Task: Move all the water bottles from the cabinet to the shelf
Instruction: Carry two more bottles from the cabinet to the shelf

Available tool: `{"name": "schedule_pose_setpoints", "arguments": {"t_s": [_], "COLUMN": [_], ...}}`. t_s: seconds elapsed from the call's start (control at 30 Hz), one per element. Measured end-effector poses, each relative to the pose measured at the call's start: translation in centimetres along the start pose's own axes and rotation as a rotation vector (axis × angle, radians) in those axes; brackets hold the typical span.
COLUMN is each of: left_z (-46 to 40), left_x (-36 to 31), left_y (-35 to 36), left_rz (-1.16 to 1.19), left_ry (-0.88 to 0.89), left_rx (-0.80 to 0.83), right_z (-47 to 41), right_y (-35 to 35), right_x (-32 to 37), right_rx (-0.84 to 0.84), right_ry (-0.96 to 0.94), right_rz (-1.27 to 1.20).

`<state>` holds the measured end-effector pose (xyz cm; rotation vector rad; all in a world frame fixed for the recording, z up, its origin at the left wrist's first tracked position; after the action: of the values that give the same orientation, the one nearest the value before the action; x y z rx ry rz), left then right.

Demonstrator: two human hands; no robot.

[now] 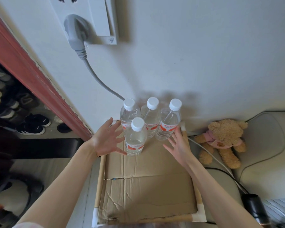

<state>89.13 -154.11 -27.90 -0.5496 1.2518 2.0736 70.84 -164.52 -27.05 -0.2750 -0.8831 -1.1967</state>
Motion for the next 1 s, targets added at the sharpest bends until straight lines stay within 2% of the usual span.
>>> {"name": "schedule_pose_setpoints", "arguments": {"t_s": [0.33, 0.53, 0.63, 0.73, 0.83, 0.93, 1.0], "left_z": [0.1, 0.7, 1.3, 2.1, 3.0, 3.5, 3.8], "left_x": [0.0, -0.4, -0.3, 1.3, 3.2, 4.1, 4.2], "left_y": [0.4, 0.8, 0.4, -1.2, -2.1, -1.1, -0.2], "left_rz": [-0.083, -0.183, -0.225, -0.171, -0.077, -0.151, -0.227], "left_ry": [-0.023, 0.027, 0.079, 0.118, 0.179, 0.262, 0.328], "left_rx": [0.01, 0.007, -0.077, -0.208, -0.3, -0.268, -0.226], "right_z": [-1.6, -1.6, -0.9, 0.2, 1.5, 2.3, 2.7], "right_y": [-1.4, -1.5, -1.4, -2.0, 0.4, 4.3, 6.7], "right_x": [-0.5, -0.8, -0.8, -2.6, -5.9, -7.1, -7.1], "right_rx": [0.034, 0.007, -0.047, -0.154, -0.047, 0.096, 0.161], "right_ry": [-0.009, -0.021, -0.026, 0.041, 0.145, 0.112, 0.094], "right_rz": [0.039, 0.041, -0.005, -0.048, 0.079, 0.264, 0.292]}}
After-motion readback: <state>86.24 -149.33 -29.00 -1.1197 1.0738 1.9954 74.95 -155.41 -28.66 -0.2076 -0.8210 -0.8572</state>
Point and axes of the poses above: each hand's wrist, its own z-axis away from the middle knuckle, its own y-axis out of the palm, x = y × z, the point moved 10 cm from there along -z, towards the middle knuckle, and after that the axes turned 12 degrees about y, right-handed, at the moved point
